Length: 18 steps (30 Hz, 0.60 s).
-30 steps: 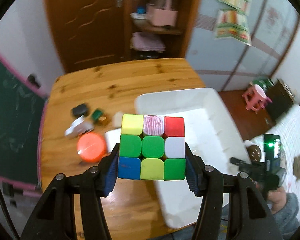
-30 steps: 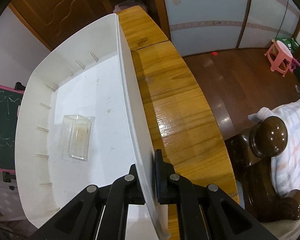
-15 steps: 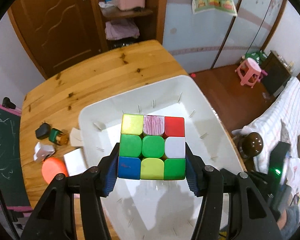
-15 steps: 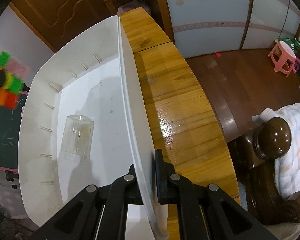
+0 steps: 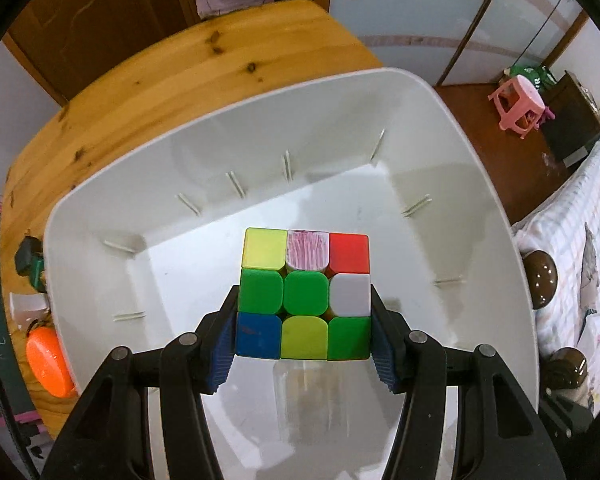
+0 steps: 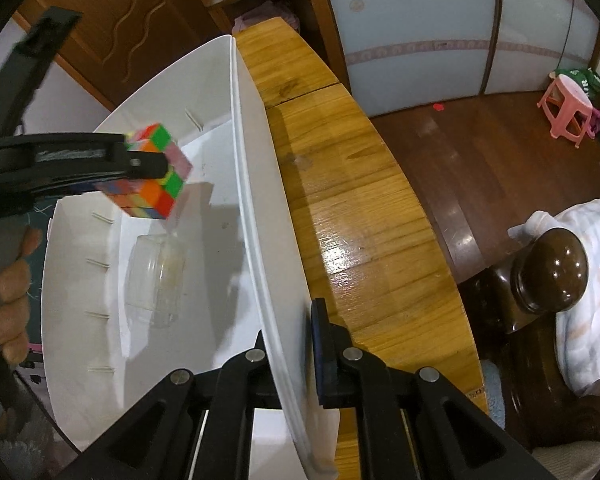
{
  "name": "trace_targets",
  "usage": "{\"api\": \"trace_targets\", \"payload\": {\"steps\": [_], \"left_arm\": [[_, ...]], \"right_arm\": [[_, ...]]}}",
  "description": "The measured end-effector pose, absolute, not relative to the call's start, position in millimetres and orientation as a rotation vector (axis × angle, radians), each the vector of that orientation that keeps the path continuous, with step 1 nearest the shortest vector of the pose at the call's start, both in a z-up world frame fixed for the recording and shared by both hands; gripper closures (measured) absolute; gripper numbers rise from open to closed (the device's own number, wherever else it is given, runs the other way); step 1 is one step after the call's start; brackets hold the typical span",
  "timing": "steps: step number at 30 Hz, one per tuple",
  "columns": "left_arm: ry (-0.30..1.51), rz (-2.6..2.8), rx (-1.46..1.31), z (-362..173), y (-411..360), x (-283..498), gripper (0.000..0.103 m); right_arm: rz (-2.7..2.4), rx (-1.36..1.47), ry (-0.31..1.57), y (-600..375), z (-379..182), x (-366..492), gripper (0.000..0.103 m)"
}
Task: Organize rigid objects
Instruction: 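Carry the Rubik's cube into the white bin and release it, then move the left gripper back and grasp the white whistle-shaped object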
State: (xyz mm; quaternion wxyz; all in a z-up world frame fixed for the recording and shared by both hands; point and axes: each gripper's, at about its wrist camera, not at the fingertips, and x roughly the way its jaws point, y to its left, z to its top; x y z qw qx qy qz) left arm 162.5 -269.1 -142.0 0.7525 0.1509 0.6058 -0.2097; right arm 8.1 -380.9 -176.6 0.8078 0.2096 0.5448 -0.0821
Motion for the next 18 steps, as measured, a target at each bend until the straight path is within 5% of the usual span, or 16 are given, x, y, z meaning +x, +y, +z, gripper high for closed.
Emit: {"api": "trace_targets", "payload": {"steps": [10,15,18], "left_arm": [[1.372,-0.435,0.324,-159,-272,166,0.043],[1.365,-0.448,0.304,-155,-267,164,0.016],[1.340,-0.442,0.299,-147,-260,163,0.015]], "right_arm": [[-0.185,0.448,1.174,-380,-179,9,0.096],[-0.187,0.459,1.172,-381,-179,7,0.096],[-0.188,0.465,1.171,-383,-180,7,0.095]]}}
